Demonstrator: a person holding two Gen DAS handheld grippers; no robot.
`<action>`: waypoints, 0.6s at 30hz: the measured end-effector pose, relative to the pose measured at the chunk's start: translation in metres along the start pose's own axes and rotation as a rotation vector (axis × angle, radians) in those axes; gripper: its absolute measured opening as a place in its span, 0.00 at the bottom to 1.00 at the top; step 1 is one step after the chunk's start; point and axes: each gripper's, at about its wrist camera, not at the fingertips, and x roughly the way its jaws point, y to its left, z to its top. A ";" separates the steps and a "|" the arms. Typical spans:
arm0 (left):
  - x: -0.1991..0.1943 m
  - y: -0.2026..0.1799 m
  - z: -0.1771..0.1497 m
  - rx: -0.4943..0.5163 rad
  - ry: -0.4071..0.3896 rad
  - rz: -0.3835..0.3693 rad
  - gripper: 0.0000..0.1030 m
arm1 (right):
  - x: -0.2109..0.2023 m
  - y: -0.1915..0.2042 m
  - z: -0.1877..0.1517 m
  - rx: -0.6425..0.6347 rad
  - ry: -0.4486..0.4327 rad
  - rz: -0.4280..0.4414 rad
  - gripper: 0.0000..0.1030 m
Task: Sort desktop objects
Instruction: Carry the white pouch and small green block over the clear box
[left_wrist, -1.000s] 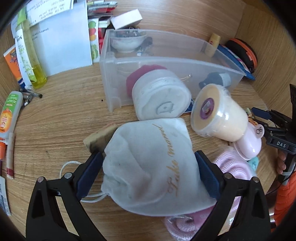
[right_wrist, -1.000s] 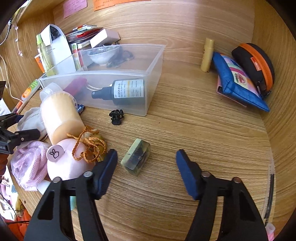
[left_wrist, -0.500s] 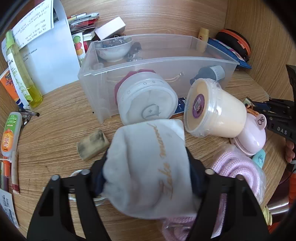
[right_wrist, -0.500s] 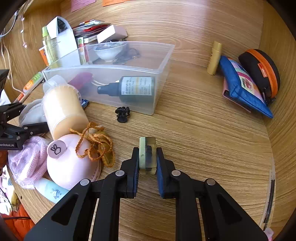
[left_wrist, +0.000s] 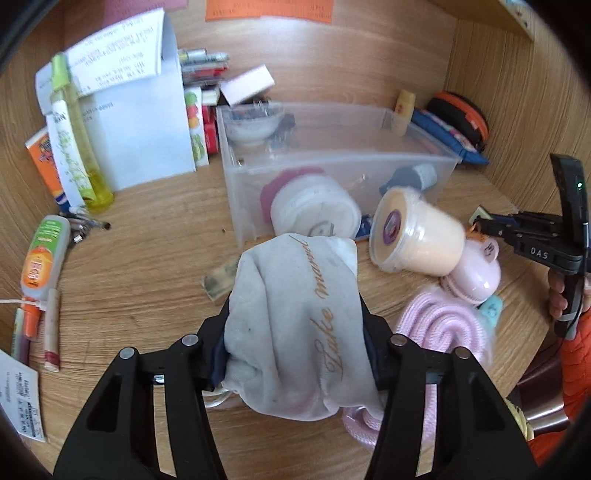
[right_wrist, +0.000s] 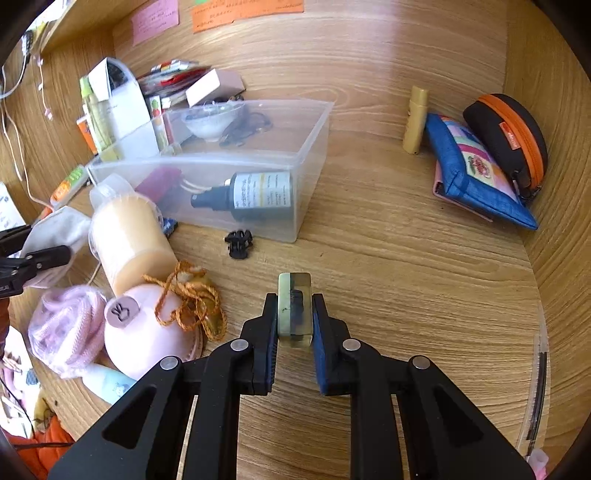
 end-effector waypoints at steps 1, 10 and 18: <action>-0.007 0.001 0.002 0.000 -0.017 0.000 0.54 | -0.002 0.000 0.001 0.002 -0.007 -0.002 0.14; -0.037 0.017 0.033 -0.034 -0.121 0.021 0.54 | -0.033 0.007 0.022 -0.019 -0.095 -0.002 0.14; -0.049 0.023 0.054 -0.044 -0.174 0.033 0.54 | -0.045 0.016 0.042 -0.049 -0.143 0.009 0.14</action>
